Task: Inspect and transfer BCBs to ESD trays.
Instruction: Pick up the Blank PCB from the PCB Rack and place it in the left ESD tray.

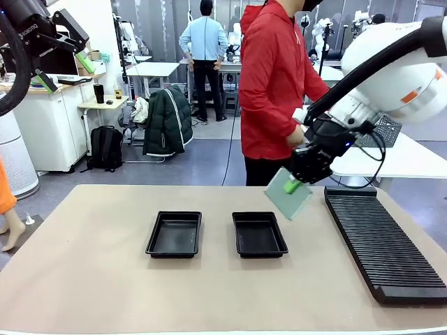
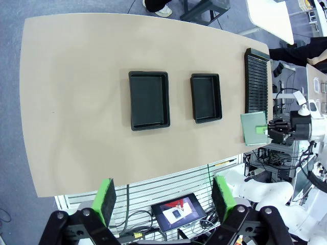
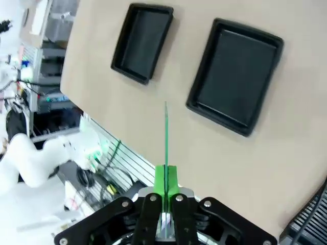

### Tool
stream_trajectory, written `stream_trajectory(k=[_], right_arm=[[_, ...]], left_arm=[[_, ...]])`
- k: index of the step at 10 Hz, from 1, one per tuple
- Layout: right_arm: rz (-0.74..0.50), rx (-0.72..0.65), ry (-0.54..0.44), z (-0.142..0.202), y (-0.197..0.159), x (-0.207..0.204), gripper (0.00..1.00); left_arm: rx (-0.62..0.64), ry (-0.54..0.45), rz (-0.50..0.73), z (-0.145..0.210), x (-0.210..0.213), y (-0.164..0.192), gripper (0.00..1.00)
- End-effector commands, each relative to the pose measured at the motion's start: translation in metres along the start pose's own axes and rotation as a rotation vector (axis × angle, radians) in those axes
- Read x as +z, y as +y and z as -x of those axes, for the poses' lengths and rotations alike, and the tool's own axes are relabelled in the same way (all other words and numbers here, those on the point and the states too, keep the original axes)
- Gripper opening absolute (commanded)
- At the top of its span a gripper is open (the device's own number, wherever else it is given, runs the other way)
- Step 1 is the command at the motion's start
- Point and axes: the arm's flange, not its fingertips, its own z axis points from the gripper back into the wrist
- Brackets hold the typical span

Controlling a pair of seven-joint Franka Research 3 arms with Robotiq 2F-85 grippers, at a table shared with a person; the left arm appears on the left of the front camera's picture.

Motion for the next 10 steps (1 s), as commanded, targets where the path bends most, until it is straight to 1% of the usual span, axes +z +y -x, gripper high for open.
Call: stream_trajectory(k=[1, 2, 4, 6, 9, 10], right_arm=[[-0.042, -0.067, -0.092, 0.003, 0.015, -0.031, 0.03], [-0.056, -0.109, -0.122, 0.000, 0.017, -0.046, 0.03], [-0.119, -0.139, -0.145, -0.012, 0.024, -0.079, 0.03], [-0.162, -0.202, -0.193, -0.024, 0.031, -0.111, 0.03], [-0.211, -0.243, -0.241, -0.040, 0.050, -0.162, 0.03], [-0.222, -0.239, -0.240, -0.046, 0.057, -0.176, 0.03]], left_arm=[[-0.005, -0.001, -0.001, 0.000, 0.000, 0.002, 1.00], [-0.005, -0.001, -0.001, 0.000, 0.000, 0.002, 1.00], [-0.005, -0.001, -0.001, 0.000, 0.000, 0.002, 1.00], [-0.005, -0.001, -0.001, 0.000, 0.000, 0.002, 1.00], [-0.005, -0.001, -0.001, 0.000, 0.000, 0.002, 1.00], [-0.005, -0.001, -0.001, 0.000, 0.000, 0.002, 1.00]])
